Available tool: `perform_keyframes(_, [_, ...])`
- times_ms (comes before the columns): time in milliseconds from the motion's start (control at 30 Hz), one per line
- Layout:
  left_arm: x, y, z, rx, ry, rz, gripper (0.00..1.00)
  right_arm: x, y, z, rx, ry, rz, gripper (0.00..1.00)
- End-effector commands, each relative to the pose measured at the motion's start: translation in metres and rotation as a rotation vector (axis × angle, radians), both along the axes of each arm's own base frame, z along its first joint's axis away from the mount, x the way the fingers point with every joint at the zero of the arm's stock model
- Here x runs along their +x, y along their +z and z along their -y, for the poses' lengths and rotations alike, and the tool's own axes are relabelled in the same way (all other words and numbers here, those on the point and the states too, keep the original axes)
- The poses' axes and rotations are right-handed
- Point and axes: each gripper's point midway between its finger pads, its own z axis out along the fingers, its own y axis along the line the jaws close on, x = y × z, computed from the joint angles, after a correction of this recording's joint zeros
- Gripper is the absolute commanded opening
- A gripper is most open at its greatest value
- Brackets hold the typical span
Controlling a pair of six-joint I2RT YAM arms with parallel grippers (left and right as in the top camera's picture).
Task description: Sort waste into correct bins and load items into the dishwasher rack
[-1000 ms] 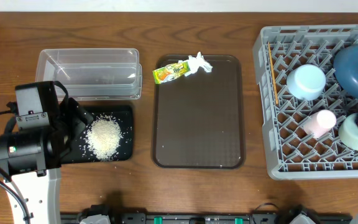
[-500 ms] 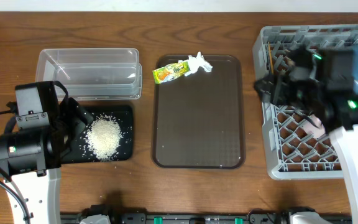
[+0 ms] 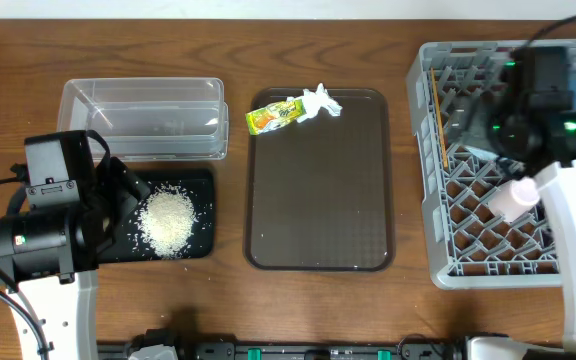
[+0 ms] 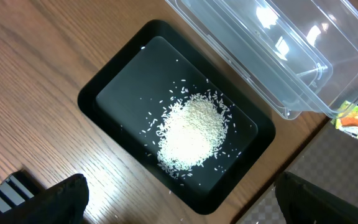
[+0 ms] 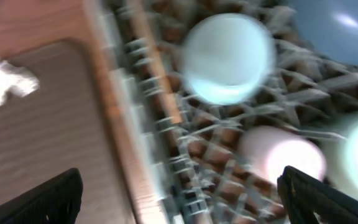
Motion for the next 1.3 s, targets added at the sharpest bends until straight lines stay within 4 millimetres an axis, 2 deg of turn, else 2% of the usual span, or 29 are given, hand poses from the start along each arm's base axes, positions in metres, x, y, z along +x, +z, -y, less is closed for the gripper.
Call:
perform_keyframes(0, [0.0,0.004,-0.002,0.007,0.012,0.009,0.97,-0.01,0.004,0.049,0.006,-0.212,0.007,0.99])
perform_keyframes(100, [0.0,0.004,-0.002,0.007,0.012,0.009,0.97,-0.026,-0.003,0.072,0.101,-0.346,-0.026,0.99])
perform_keyframes(300, [0.0,0.004,-0.002,0.007,0.012,0.009,0.97,-0.038,-0.007,0.083,0.189,-0.396,-0.047,0.99])
perform_keyframes(900, [0.003,0.005,0.001,-0.02,0.022,0.028,0.98,-0.038,-0.007,0.084,0.189,-0.399,-0.046,0.99])
perform_keyframes(1100, [0.011,0.003,0.046,-0.283,-0.045,0.069,0.97,-0.038,-0.007,0.084,0.189,-0.399,-0.046,0.99])
perform_keyframes(1200, [0.015,0.01,0.081,-0.476,-0.126,0.094,0.98,-0.038,-0.007,0.084,0.189,-0.399,-0.046,0.99])
perform_keyframes(1267, [0.022,0.026,0.115,-0.597,-0.322,0.153,0.97,-0.038,-0.007,0.084,0.189,-0.399,-0.046,0.99])
